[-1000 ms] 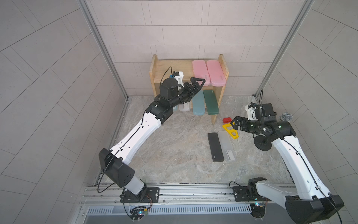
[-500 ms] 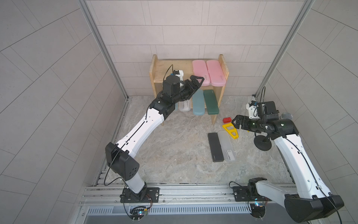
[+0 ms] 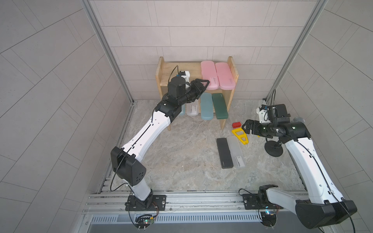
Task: Remove the pencil cases from the shelf
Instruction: Pick up the pencil case from the shelf.
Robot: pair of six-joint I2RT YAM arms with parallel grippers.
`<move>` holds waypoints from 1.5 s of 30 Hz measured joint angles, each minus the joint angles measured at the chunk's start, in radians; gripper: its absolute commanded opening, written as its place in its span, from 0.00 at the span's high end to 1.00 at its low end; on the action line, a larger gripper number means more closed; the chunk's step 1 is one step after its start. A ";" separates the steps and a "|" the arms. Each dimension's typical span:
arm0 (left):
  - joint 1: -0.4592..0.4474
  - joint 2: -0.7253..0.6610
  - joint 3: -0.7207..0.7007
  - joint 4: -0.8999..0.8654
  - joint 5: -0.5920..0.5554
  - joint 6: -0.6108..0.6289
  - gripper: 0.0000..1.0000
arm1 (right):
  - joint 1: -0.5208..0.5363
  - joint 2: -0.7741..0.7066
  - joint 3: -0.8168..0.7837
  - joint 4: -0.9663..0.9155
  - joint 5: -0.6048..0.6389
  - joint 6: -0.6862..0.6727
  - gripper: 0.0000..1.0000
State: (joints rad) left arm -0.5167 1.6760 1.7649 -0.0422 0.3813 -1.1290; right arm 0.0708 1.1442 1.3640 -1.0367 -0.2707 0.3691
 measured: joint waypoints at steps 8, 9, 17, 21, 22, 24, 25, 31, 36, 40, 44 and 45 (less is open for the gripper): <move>0.000 -0.074 -0.064 0.071 0.003 0.002 1.00 | 0.000 -0.028 0.009 -0.005 -0.015 -0.011 0.00; 0.002 -0.081 -0.074 0.071 0.002 0.003 1.00 | 0.000 -0.038 0.009 0.002 -0.021 -0.010 0.00; 0.017 -0.240 -0.243 0.043 -0.011 0.172 1.00 | 0.075 -0.135 0.026 0.104 -0.063 0.016 0.00; 0.056 -0.451 -0.454 0.012 -0.023 0.351 1.00 | 0.263 -0.151 0.062 0.171 -0.018 0.038 0.00; 0.072 -0.528 -0.533 0.009 -0.024 0.406 1.00 | 0.322 -0.151 0.063 0.193 -0.005 0.047 0.00; 0.093 -0.650 -0.657 0.008 -0.029 0.495 1.00 | 0.422 -0.147 0.063 0.239 0.027 0.068 0.00; 0.100 -0.713 -0.723 0.015 -0.031 0.536 1.00 | 0.460 -0.139 0.063 0.266 0.041 0.084 0.00; 0.098 -1.006 -1.011 0.057 -0.035 0.653 1.00 | 0.618 -0.006 0.098 0.456 0.077 0.203 0.00; 0.098 -1.133 -1.086 0.072 -0.049 0.685 1.00 | 0.725 0.168 0.199 0.564 0.090 0.273 0.00; 0.098 -1.184 -1.086 0.074 -0.057 0.705 1.00 | 0.777 0.299 0.328 0.570 0.108 0.292 0.00; 0.098 -1.188 -1.085 0.072 -0.060 0.712 1.00 | 0.813 0.372 0.413 0.569 0.122 0.301 0.00; 0.098 -1.186 -1.085 0.069 -0.060 0.713 1.00 | 0.821 0.385 0.431 0.570 0.123 0.303 0.00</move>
State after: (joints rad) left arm -0.4183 0.4900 0.6804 0.0269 0.3214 -0.4164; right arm 0.8921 1.5295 1.7950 -0.4671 -0.1474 0.6716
